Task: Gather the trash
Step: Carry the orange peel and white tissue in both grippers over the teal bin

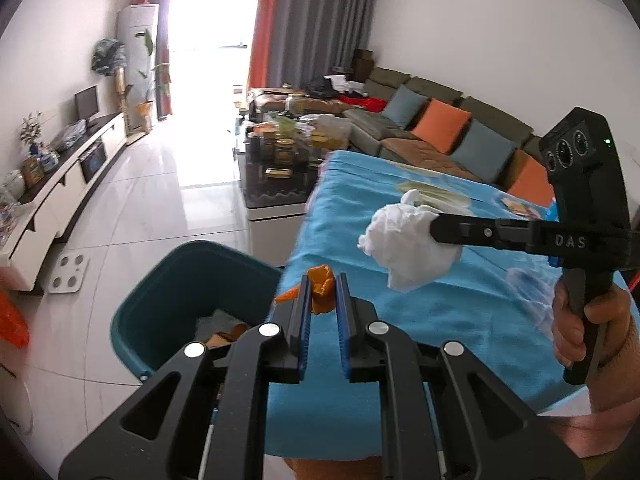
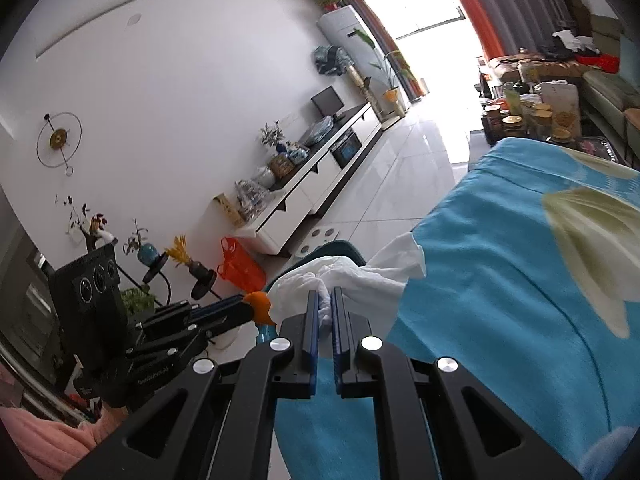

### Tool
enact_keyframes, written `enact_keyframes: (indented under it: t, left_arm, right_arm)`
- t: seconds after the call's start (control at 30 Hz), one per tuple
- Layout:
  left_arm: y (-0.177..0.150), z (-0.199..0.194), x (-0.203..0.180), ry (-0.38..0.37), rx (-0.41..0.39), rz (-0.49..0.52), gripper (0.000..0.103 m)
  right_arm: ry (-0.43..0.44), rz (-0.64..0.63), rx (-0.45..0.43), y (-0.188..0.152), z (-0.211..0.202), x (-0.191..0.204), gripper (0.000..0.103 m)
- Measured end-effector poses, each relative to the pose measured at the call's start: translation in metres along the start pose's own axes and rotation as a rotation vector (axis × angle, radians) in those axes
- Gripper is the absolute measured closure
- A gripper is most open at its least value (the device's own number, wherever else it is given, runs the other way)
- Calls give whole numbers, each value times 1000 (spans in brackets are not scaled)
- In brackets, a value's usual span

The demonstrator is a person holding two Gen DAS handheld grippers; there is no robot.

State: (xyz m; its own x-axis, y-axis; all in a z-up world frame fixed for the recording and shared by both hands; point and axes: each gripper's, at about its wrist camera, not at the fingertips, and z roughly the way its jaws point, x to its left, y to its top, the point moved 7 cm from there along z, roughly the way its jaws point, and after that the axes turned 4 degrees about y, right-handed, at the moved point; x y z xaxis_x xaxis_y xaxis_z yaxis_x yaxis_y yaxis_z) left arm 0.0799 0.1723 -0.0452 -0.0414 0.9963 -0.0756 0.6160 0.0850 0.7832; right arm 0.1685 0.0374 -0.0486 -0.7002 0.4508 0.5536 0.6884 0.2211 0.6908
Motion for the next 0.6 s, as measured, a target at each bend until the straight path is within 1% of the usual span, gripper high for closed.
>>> enact_keyframes:
  t: [0.3,0.6]
  left_arm:
    - [-2,9,44,74,13,-52,91]
    - [-14,23,71,122,47,-97,91]
  right_arm:
    - [16,-33,64,4,42,15,98]
    - [16,-77,124,6,81,28,98]
